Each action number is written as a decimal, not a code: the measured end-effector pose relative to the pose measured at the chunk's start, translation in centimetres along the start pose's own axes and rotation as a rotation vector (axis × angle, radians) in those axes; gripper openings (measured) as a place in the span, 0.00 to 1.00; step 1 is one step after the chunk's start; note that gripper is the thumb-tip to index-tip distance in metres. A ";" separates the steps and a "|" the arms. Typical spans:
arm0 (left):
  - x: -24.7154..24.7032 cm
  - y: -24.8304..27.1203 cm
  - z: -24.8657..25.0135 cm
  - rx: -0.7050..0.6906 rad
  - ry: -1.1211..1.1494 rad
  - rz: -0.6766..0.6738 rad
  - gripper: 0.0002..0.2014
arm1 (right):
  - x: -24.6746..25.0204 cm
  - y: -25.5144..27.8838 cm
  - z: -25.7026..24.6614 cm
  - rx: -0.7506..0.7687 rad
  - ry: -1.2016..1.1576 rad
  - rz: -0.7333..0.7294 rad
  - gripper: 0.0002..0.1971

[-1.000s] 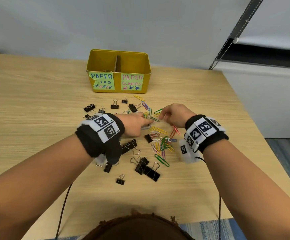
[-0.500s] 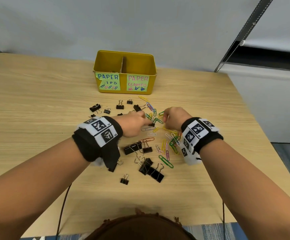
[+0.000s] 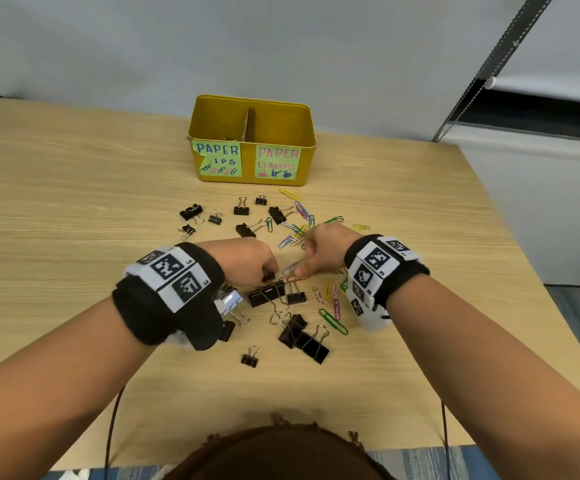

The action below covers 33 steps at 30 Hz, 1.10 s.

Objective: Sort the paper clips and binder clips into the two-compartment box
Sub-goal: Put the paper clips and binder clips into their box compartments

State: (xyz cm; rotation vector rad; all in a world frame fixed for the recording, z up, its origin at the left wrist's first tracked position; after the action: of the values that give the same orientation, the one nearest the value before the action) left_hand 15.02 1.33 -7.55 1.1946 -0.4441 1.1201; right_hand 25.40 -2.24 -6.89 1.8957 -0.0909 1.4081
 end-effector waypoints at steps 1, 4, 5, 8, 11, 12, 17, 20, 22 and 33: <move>-0.1 0.1 0.3 -0.006 -0.001 0.001 0.26 | -0.5 -0.1 -0.4 0.004 0.050 -0.013 0.18; -0.4 0.5 2.1 -0.057 0.009 0.007 0.32 | -0.8 -0.5 -0.3 0.000 0.081 -0.013 0.17; -0.6 0.6 2.7 -0.078 -0.008 -0.004 0.31 | -0.7 -0.8 0.0 -0.011 0.059 -0.018 0.16; -1.5 0.7 3.0 -0.095 -0.050 -0.045 0.25 | -0.5 -1.2 1.4 -0.068 0.021 -0.051 0.17; -1.9 1.0 2.5 -0.083 -0.055 -0.079 0.22 | 0.2 -1.5 2.6 -0.116 0.004 -0.044 0.17; -1.9 1.1 2.5 -0.073 -0.048 -0.095 0.21 | 0.5 -1.5 2.8 -0.122 -0.007 -0.031 0.15; -0.2 1.0 2.6 -0.081 -0.036 -0.051 0.20 | 2.2 -1.9 0.7 -0.052 -0.048 0.262 0.13; 2.1 0.9 1.5 -0.025 0.019 0.060 0.20 | 0.2 -2.7 -1.1 0.053 0.114 0.184 0.27; 3.1 0.8 0.0 0.040 -0.009 0.113 0.24 | -1.7 -2.8 -1.1 0.087 0.206 0.031 0.31; 2.4 -1.3 -2.2 0.227 -0.272 0.054 0.35 | 1.5 -4.0 -1.2 0.068 0.189 0.117 0.33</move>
State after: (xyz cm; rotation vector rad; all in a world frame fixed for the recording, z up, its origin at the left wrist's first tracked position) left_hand 16.59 4.40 -7.12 1.5518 -0.5703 1.0788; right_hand 26.92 1.86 -7.65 1.8265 -0.0632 1.6818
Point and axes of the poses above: each hand's wrist, its own y-axis away from the middle knuckle, its own x-axis out of the back of the hand, z = x × y, the point moved 9 cm from there along -y, towards the middle knuckle, and after that the axes turned 10 degrees about -x, right-handed, at the moved point
